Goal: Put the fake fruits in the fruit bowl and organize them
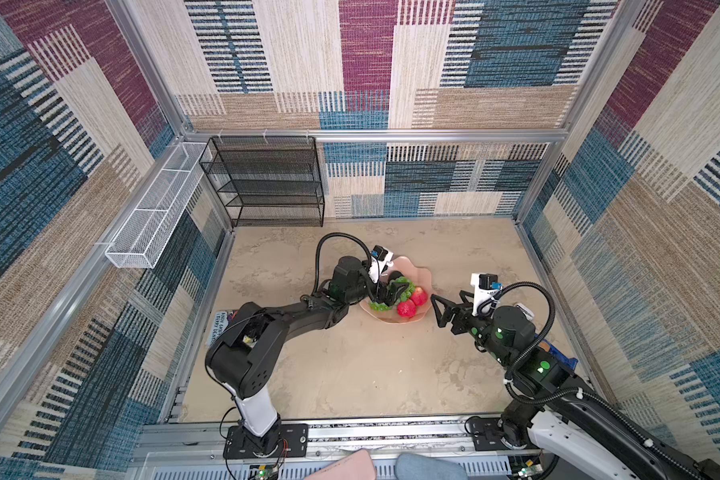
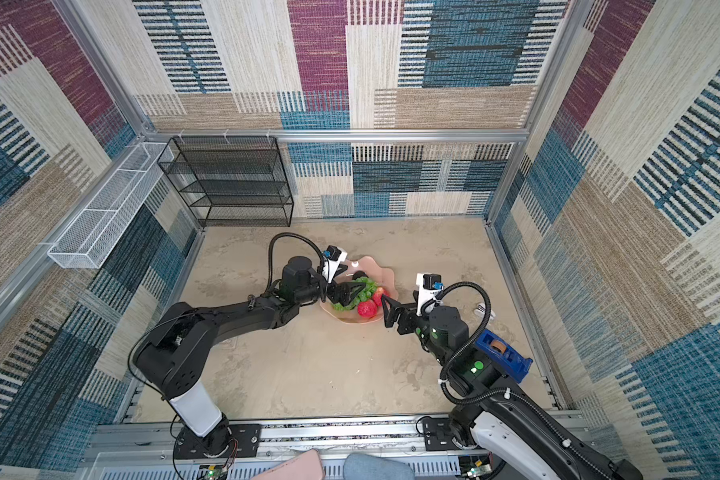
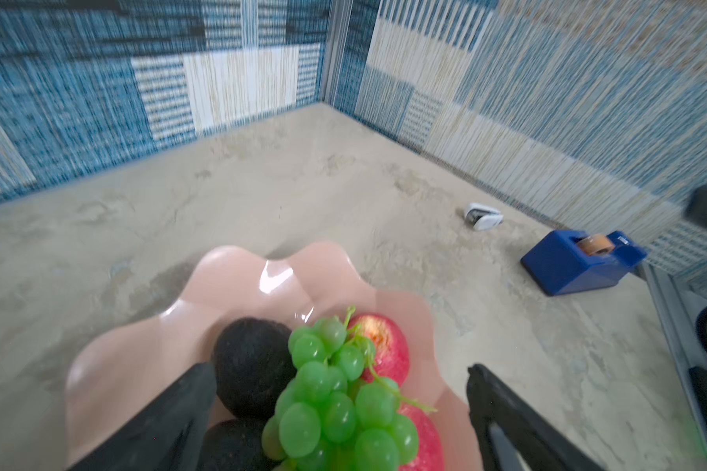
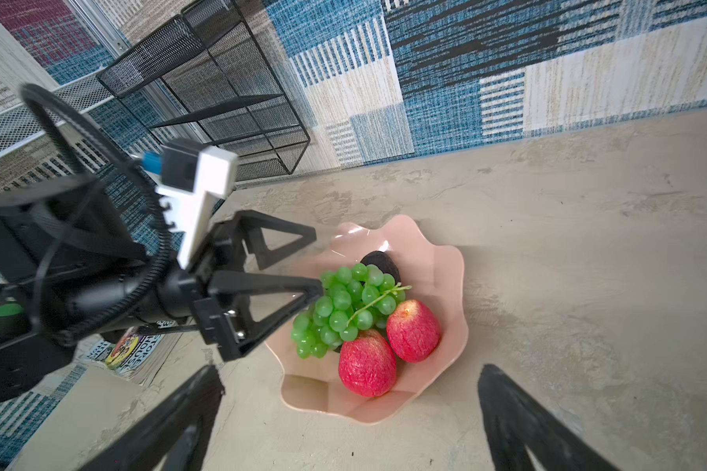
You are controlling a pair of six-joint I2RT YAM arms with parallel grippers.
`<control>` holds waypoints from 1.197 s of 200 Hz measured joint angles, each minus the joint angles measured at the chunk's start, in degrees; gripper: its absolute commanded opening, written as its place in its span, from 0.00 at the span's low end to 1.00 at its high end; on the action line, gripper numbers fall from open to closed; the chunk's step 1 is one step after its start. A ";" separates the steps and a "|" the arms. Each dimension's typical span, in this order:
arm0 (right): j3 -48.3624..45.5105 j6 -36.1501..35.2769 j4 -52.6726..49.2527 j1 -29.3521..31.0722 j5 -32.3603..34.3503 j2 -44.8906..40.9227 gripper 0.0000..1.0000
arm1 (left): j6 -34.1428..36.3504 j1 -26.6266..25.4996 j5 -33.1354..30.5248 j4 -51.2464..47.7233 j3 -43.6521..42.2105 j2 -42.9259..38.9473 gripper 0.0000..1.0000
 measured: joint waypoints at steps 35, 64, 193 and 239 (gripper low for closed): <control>0.00 -1.99 2.71 -5.14 -3.26 4.26 1.00 | 1.05 2.32 -9.18 -0.66 -4.74 -13.73 0.99; 0.66 -4.92 7.45 -13.20 -6.56 9.94 1.00 | 1.73 7.17 -20.68 -3.15 -15.52 -29.46 0.99; -15.52 -14.47 51.36 -34.01 7.91 35.08 0.99 | 2.84 30.36 -36.44 3.87 -42.38 -32.61 0.99; -17.64 -19.21 67.78 -34.69 3.50 45.33 1.00 | 2.36 34.82 -29.53 9.77 -39.10 -24.55 0.99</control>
